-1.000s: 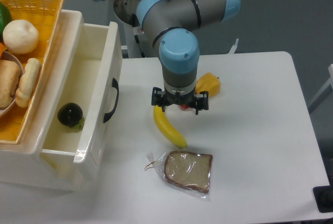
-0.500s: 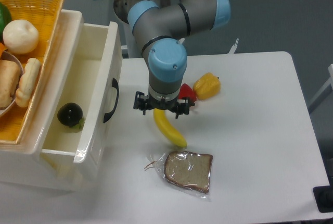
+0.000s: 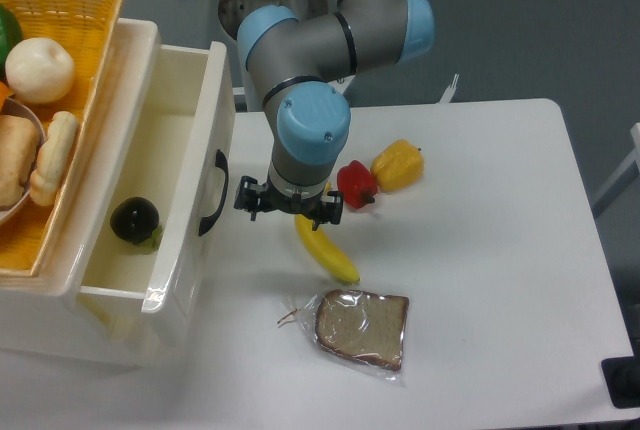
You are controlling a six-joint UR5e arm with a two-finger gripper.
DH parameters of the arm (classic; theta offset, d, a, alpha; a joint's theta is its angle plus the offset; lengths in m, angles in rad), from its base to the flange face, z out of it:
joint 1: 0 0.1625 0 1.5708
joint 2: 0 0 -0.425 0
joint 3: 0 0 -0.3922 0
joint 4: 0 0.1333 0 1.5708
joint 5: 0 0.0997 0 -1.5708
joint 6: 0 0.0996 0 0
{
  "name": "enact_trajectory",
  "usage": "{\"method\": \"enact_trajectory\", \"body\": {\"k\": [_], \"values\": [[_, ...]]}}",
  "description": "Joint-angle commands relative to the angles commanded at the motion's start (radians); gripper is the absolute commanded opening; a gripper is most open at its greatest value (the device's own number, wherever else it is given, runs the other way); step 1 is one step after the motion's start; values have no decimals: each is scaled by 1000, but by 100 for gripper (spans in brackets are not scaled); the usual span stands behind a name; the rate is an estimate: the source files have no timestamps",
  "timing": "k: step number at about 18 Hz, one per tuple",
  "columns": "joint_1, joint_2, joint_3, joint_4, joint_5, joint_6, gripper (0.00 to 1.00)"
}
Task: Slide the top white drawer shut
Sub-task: 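Move the gripper from the peppers toward the open white drawer's front, then push the drawer front with the gripper, sliding the drawer shut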
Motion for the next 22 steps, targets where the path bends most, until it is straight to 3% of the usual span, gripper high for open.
{"method": "enact_trajectory", "body": {"k": [22], "values": [[-78, 11, 0, -17, -25, 3, 100]]}}
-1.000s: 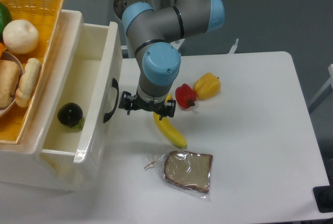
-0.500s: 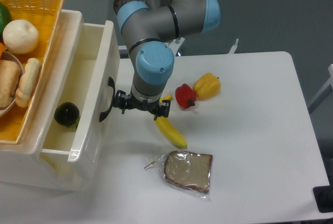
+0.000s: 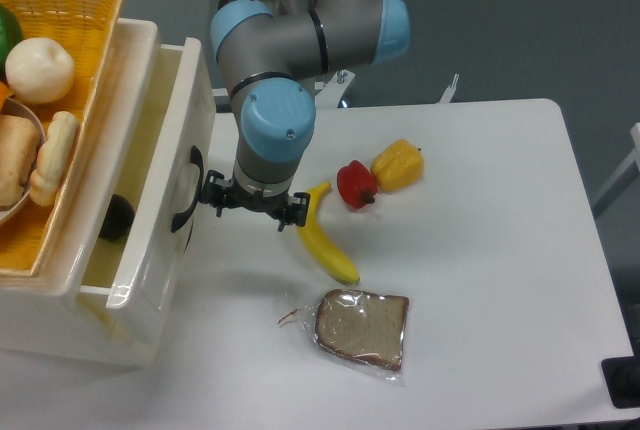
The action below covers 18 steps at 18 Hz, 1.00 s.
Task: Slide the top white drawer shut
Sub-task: 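Push the drawer front with the gripper, sliding the drawer shut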
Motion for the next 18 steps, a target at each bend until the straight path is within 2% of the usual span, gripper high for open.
{"method": "enact_trajectory", "body": {"k": [18], "values": [[-26, 8, -2, -2, 0, -8, 100]]}}
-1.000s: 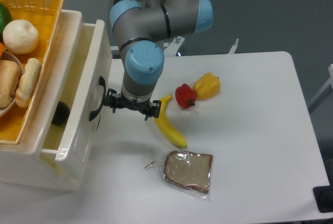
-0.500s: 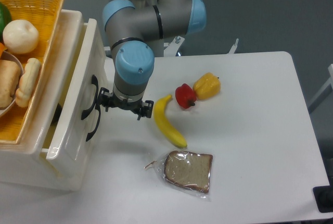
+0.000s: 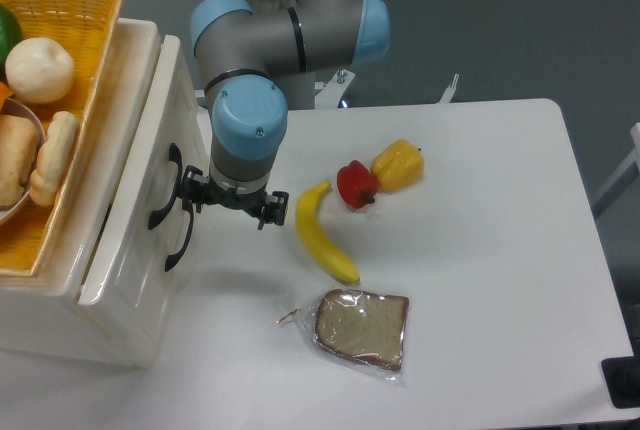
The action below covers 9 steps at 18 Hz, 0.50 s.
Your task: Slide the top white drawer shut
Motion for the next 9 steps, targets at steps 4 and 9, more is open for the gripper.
{"method": "enact_trajectory", "body": {"k": [4, 9], "values": [[2, -2, 0, 0, 3, 2, 100], [63, 0, 17, 3, 37, 20, 100]]}}
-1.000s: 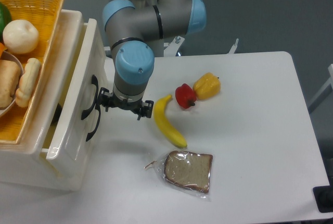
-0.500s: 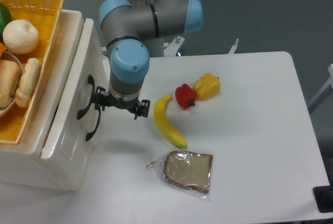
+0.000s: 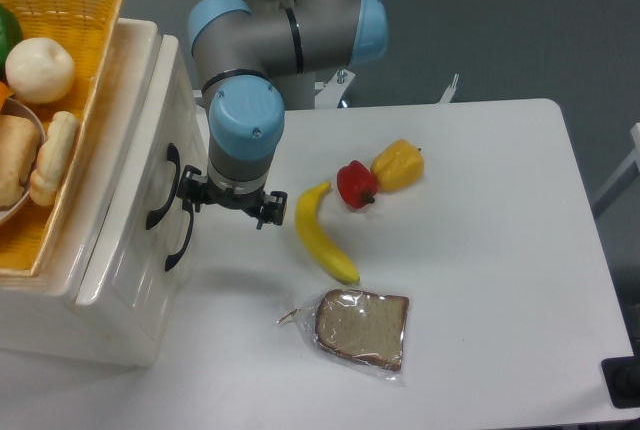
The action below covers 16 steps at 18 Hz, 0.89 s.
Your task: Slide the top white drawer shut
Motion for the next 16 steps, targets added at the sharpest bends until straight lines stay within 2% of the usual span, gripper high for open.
{"method": "enact_trajectory", "body": {"k": [6, 11, 16], "values": [[186, 15, 22, 9, 109, 225, 100], [267, 23, 49, 14, 169, 555, 100], [362, 28, 63, 21, 175, 773, 100]]}}
